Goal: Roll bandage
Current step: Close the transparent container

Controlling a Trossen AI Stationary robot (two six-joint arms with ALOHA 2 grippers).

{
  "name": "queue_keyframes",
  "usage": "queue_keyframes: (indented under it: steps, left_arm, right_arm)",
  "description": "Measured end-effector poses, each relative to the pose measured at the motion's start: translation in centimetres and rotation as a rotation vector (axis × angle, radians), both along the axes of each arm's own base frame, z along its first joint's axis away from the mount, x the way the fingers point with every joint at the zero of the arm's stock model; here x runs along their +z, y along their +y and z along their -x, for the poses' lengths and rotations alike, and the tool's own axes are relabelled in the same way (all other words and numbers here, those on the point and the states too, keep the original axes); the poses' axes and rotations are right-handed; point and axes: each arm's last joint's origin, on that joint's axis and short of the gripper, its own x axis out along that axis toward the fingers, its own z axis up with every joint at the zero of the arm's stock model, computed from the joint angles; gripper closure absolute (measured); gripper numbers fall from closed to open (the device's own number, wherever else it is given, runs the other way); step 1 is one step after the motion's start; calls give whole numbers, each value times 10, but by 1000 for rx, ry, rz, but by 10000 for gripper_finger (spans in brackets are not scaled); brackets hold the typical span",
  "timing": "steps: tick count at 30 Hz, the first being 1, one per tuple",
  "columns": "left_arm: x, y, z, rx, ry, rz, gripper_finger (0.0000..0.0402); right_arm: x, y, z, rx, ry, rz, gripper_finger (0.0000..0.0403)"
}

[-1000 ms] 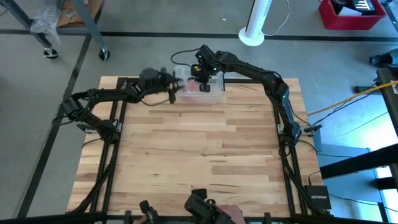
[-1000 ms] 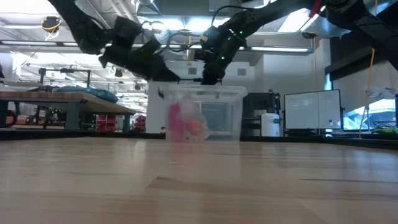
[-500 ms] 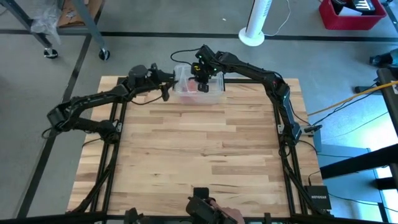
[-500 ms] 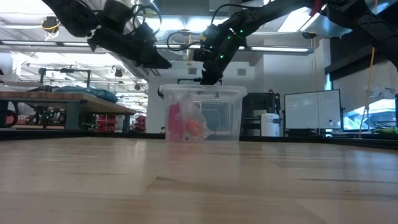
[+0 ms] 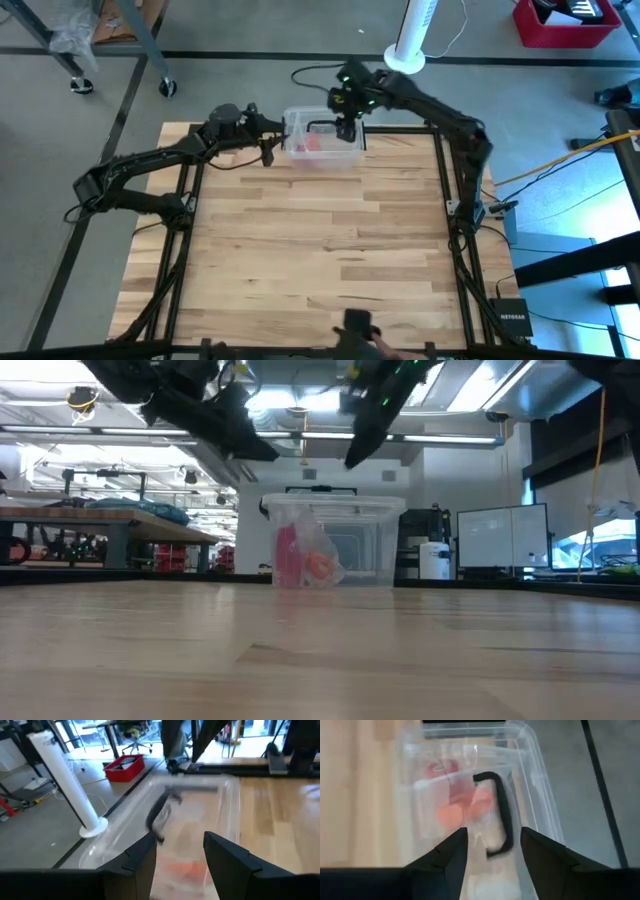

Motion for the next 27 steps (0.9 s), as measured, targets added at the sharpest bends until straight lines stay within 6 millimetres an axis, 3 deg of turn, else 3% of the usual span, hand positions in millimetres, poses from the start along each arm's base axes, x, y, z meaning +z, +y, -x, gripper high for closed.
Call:
queue_keyframes:
  steps: [4, 10, 14, 18, 24, 27]
  left_arm:
    - [15, 2, -18, -29, -11, 11, 245]
    - [24, 20, -63, -73, 23, 6, 245]
    - [16, 41, -98, -92, 93, 6, 245]
    - [1, 60, -129, -106, 147, 5, 245]
    - [-20, 81, -161, -143, 165, 10, 245]
    - [-29, 88, -174, -169, 162, 21, 245]
  right_arm:
    - [24, -5, 35, -36, -21, -64, 219]
    - [26, -41, 79, -126, -46, -171, 234]
    - [0, -63, 102, -179, -19, -245, 245]
    - [-31, -73, 127, -209, -57, -281, 257]
    - [-77, -62, 162, -292, -118, -252, 285]
    - [-98, -51, 170, -306, -212, -218, 298]
